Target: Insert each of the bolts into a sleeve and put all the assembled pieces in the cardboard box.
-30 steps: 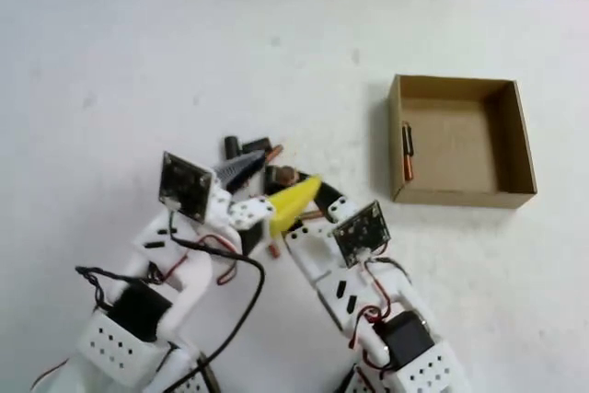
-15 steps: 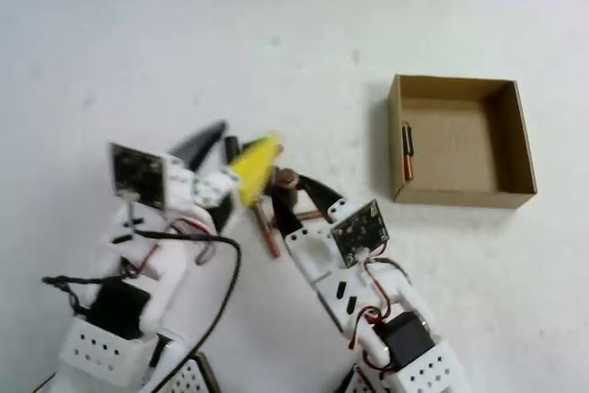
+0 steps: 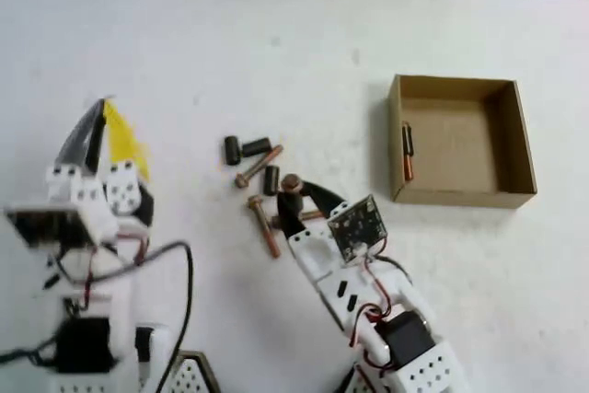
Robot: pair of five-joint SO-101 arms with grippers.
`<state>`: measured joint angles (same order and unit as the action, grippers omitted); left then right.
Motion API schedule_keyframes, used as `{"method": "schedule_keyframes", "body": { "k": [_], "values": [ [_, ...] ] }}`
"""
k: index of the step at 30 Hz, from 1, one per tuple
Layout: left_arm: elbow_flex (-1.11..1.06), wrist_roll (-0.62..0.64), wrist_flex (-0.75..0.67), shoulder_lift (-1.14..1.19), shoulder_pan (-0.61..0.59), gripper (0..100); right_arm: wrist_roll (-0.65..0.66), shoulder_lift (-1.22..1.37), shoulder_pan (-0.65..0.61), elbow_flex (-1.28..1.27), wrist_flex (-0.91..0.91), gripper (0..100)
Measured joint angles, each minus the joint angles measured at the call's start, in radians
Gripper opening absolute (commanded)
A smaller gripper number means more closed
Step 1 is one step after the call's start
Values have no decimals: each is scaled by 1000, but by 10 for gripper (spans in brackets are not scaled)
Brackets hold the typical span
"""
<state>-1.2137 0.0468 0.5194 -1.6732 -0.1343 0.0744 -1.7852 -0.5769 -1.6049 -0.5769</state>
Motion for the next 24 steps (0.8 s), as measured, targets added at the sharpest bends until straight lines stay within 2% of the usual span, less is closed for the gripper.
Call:
{"method": "schedule_keyframes", "body": {
  "k": [3, 8, 19, 24],
  "values": [
    [-60, 0, 68, -127, -12, 20, 0, 0, 38, 0, 0, 17],
    [-74, 0, 178, -141, -12, 20, 0, 0, 112, 3, -18, 17],
    [-296, 0, 183, -124, -14, 21, 2, 0, 259, 235, -269, 18],
    [-379, 0, 183, -124, -14, 21, 61, 0, 318, 359, -361, 18]
  ]
}}
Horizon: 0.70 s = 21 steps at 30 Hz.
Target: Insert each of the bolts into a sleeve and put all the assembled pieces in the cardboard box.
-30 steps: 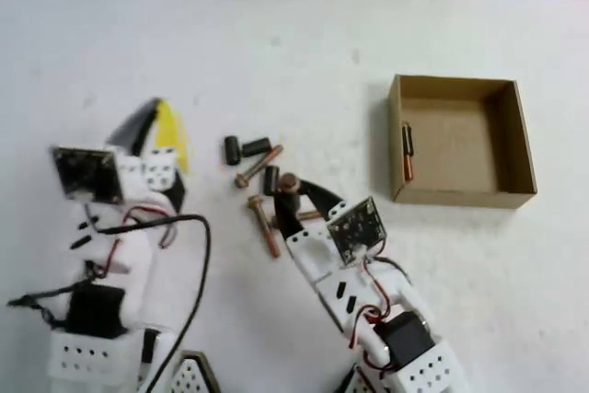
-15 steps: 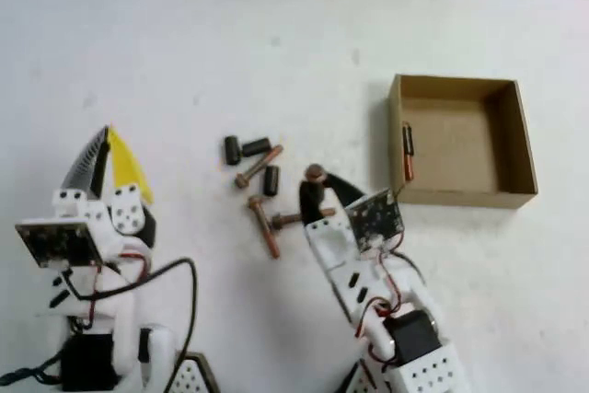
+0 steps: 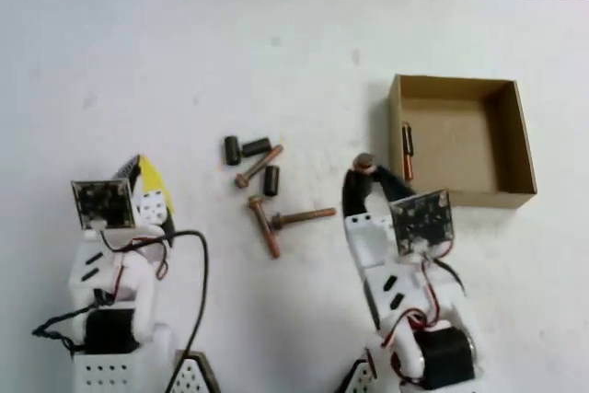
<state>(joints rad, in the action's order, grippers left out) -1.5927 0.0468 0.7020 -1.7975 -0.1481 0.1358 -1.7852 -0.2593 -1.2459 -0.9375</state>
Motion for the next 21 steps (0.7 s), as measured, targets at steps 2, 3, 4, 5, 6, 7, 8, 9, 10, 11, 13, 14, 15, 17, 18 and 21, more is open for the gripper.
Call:
{"method": "schedule_keyframes", "body": {
  "k": [2, 3, 4, 5, 6, 7, 8, 9, 10, 11, 13, 14, 15, 17, 18, 21],
  "values": [
    [-26, 0, 0, 0, 0, 21, 25, 0, 31, 48, -26, 18],
    [-38, 0, 0, -3, 0, 21, 34, 0, 43, 66, -31, 18],
    [-51, 0, 0, 0, 0, 21, 40, 3, 57, 80, -31, 18],
    [-58, 0, 0, 0, 0, 21, 44, 14, 68, 94, -31, 18],
    [-63, 0, 0, 0, 0, 21, 48, 32, 84, 107, -31, 18],
    [-69, 0, 0, 0, 0, 21, 49, 64, 98, 121, -31, 18],
    [-71, 0, 2, 0, 0, 21, 49, 100, 112, 137, -31, 18],
    [-71, 0, 2, 0, 0, 21, 49, 143, 120, 153, -31, 18],
    [-71, 0, 2, 0, 0, 21, 49, 187, 126, 173, -31, 18],
    [-71, 0, 2, 0, 0, 21, 51, 236, 126, 195, -31, 18],
    [-74, 0, 2, 0, 0, 21, 52, 334, 144, 239, -20, 18],
    [-86, 0, 2, 0, 0, 21, 54, 385, 160, 259, -6, 18],
    [-100, -3, 2, 0, 0, 21, 54, 434, 181, 281, 9, 18],
    [-103, -6, 2, -5, 0, 21, 54, 528, 219, 322, 44, 18],
    [-103, -6, 2, 0, 0, 21, 54, 574, 241, 342, 60, 18],
    [-103, -6, 2, 0, 0, 21, 54, 710, 296, 399, 104, 18]
  ]
}}
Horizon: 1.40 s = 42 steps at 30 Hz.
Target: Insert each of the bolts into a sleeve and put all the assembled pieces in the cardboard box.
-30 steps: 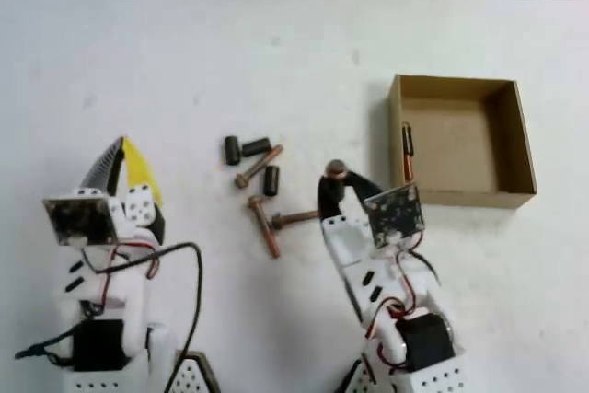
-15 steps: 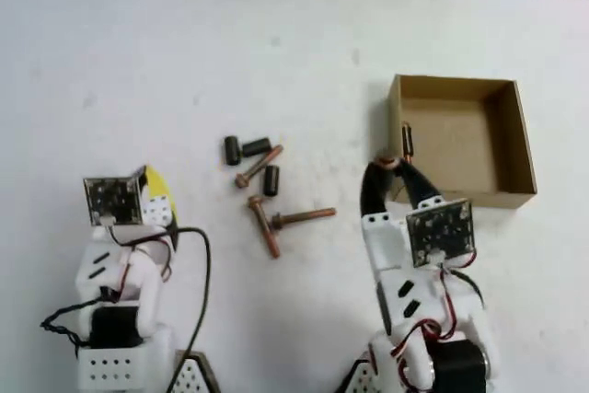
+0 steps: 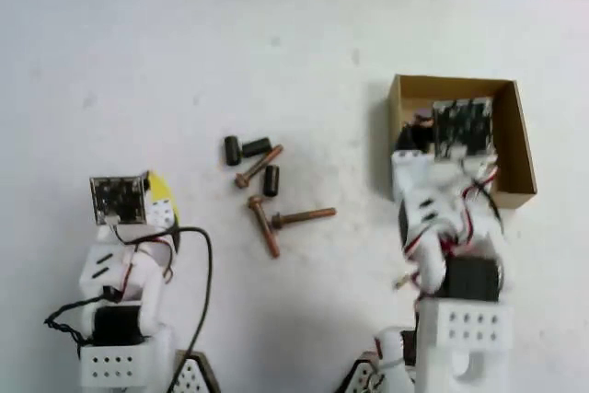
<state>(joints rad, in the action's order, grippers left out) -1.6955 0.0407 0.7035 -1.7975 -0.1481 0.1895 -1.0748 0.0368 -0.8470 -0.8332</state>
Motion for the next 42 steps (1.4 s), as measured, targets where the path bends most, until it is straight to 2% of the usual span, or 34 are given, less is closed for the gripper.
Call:
{"method": "schedule_keyframes", "body": {
  "k": [4, 12, 25, 34, 42],
  "values": [
    [0, 0, 0, 0, 0, 21, 11, 193, 66, 92, 37, 18],
    [0, 0, 0, 0, 0, 21, 83, 621, 115, 310, 44, 18],
    [0, 0, 0, 0, 0, 21, 87, 1218, 137, 700, 44, 20],
    [0, 0, 0, 0, 0, 21, 181, 1445, 137, 824, 44, 18],
    [0, 0, 0, 0, 0, 21, 190, 1530, 130, 859, 57, 22]
  ]
}}
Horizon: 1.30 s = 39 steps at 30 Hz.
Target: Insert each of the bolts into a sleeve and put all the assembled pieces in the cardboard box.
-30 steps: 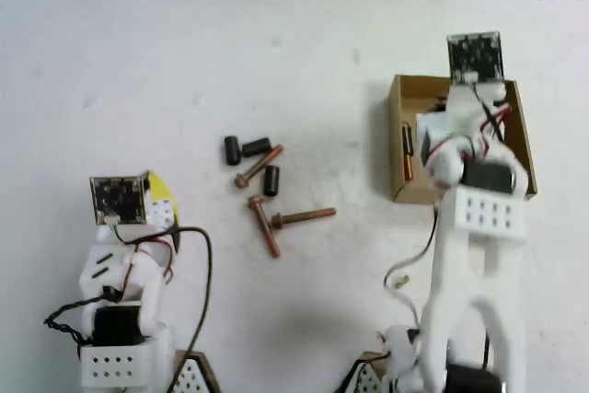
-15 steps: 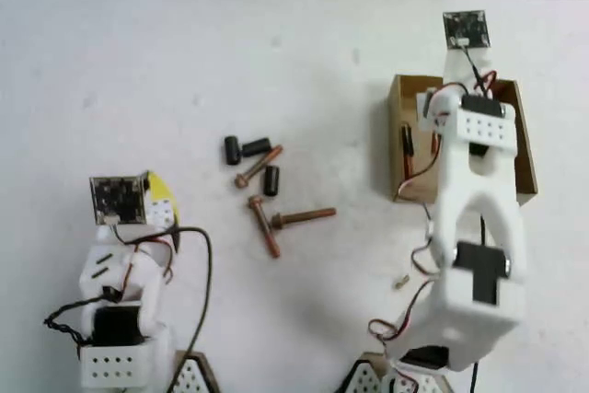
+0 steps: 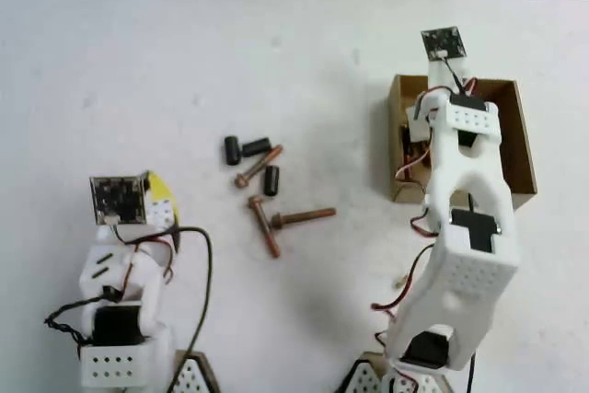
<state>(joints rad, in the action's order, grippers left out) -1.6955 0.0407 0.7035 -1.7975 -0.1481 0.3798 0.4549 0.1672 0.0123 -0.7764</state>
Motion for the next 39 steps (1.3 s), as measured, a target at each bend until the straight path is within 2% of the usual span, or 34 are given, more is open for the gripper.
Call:
{"method": "schedule_keyframes", "body": {
  "k": [10, 17, 34, 39],
  "values": [
    [0, 0, 0, 0, 0, 21, 0, 38, 0, 3, 3, 22],
    [0, 0, 0, 0, 0, 21, 8, 68, -2, 18, 5, 121],
    [0, 0, 20, 0, 0, 21, 8, 11, -9, 29, 3, 123],
    [0, 0, 89, 0, 11, 21, 8, -60, -9, 29, -34, 123]
  ]
}}
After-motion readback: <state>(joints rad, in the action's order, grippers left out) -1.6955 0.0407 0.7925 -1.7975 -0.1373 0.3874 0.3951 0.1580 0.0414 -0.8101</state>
